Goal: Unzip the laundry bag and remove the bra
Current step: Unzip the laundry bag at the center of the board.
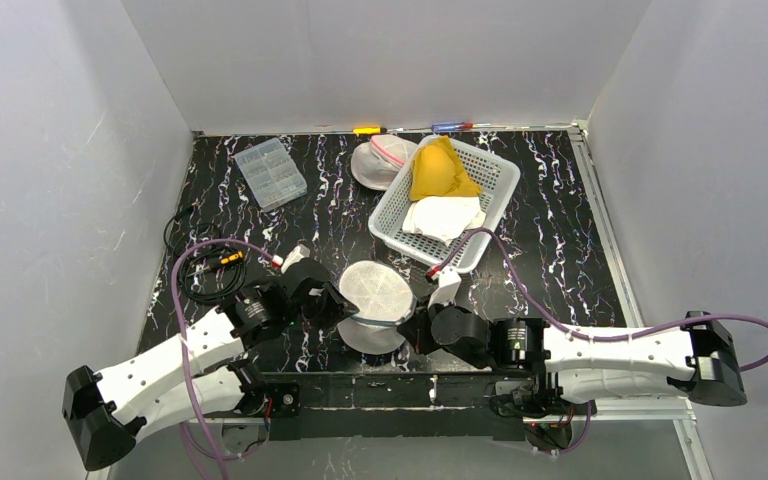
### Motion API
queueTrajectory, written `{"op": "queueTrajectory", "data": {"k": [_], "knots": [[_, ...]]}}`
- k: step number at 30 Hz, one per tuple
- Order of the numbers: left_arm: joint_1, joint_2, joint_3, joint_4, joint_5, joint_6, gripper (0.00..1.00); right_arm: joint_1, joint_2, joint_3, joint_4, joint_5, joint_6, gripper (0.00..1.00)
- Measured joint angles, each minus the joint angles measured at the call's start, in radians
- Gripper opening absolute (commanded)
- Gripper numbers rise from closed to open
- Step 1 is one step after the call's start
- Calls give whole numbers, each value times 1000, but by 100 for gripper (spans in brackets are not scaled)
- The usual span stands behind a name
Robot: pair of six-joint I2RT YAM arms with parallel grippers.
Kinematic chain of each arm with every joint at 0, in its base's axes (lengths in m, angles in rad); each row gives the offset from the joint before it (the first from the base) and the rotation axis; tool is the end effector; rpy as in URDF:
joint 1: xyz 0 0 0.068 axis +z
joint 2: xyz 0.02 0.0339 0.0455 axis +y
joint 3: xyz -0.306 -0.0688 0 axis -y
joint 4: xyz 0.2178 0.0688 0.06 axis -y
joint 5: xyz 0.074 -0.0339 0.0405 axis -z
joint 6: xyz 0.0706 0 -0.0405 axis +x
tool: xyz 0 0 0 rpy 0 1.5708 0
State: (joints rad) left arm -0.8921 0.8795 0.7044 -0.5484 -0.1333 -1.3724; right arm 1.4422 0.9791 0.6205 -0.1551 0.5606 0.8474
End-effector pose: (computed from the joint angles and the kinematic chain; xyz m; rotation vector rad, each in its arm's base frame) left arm 0.1063 -0.1169 0.2751 -0.6687 2.4138 -0.9512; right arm 0.0617 0.1845 0.2815 -0.2755 2.0933 0.8595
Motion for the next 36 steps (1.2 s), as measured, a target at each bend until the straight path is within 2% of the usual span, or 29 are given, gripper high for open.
{"op": "queueTrajectory", "data": {"k": [4, 7, 8, 10, 15, 21, 28, 36], "knots": [[0, -41, -49, 60, 2, -2, 0, 0, -40, -30, 8, -20, 50, 58], [0, -72, -88, 99, 0, -9, 0, 0, -80, -35, 18, -29, 90, 82], [0, -77, -93, 108, -2, -12, 0, 0, -97, -35, 30, -31, 105, 89], [0, -85, -101, 132, -8, -15, 0, 0, -117, -37, 55, -33, 133, 96], [0, -105, -122, 180, -27, -20, 0, 0, -126, -48, 109, -18, 203, 98], [0, -165, -158, 212, -67, -34, 0, 0, -106, -76, 152, 35, 326, 91], [0, -220, -170, 218, -110, -49, 0, -3, -53, -94, 181, 91, 447, 90], [0, -219, -192, 232, -134, -67, 0, -82, 61, -95, 248, 42, 500, 88]]}}
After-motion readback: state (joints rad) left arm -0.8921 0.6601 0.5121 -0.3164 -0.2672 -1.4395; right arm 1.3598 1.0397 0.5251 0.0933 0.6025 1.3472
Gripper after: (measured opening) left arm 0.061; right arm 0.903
